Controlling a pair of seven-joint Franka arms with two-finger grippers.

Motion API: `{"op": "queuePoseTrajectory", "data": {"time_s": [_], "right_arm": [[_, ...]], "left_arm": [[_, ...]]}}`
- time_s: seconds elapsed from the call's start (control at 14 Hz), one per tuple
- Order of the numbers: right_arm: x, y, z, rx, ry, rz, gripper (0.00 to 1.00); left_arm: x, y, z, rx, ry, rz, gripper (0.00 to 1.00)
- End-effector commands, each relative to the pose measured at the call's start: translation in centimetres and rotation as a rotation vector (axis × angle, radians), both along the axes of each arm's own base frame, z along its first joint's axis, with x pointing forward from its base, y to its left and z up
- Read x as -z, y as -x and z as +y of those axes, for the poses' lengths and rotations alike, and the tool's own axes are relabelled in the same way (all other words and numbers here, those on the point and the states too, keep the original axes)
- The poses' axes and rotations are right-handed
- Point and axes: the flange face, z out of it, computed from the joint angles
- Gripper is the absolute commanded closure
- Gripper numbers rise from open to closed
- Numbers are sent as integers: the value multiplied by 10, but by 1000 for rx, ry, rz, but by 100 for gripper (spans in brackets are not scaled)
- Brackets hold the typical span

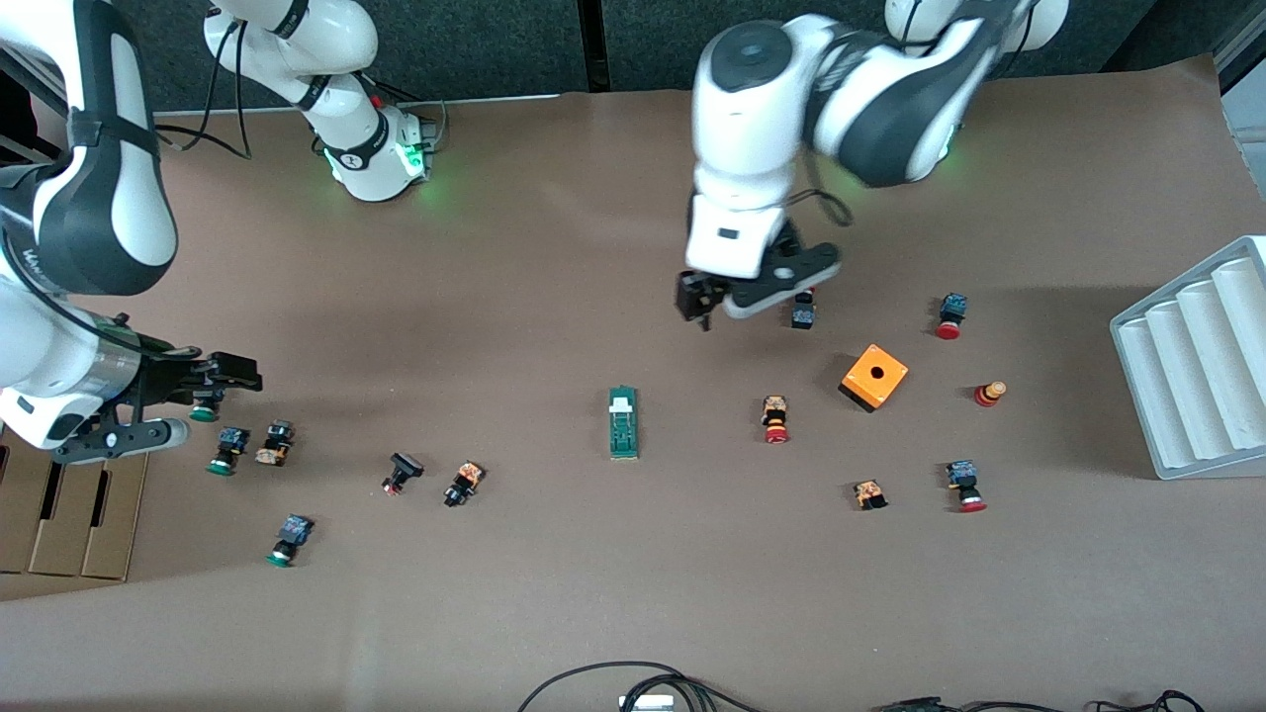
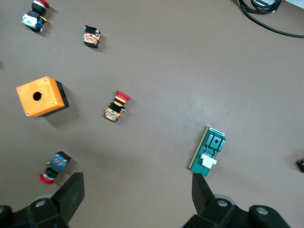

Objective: Close load switch with both arms
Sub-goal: 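Move the left gripper over the green load switch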

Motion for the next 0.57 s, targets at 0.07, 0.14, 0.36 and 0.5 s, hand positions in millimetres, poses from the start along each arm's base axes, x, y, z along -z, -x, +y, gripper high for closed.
{"op": "queuePoseTrajectory", "data": {"time_s": [0.07, 0.14, 0.36, 0.5], "right_arm": [[6, -14, -13, -142, -15, -39, 0], [4, -16, -9, -152, -4, -53, 0], [16, -20, -14, -153, -20, -48, 0], [10, -25, -10, -300, -36, -69, 0]], "left_arm": [[58, 29, -63, -9, -69, -117, 0], [75, 35, -75, 14, -86, -154, 0], [111, 47, -100, -45, -62, -238, 0], [145, 61, -114, -26, -92, -327, 0]]}}
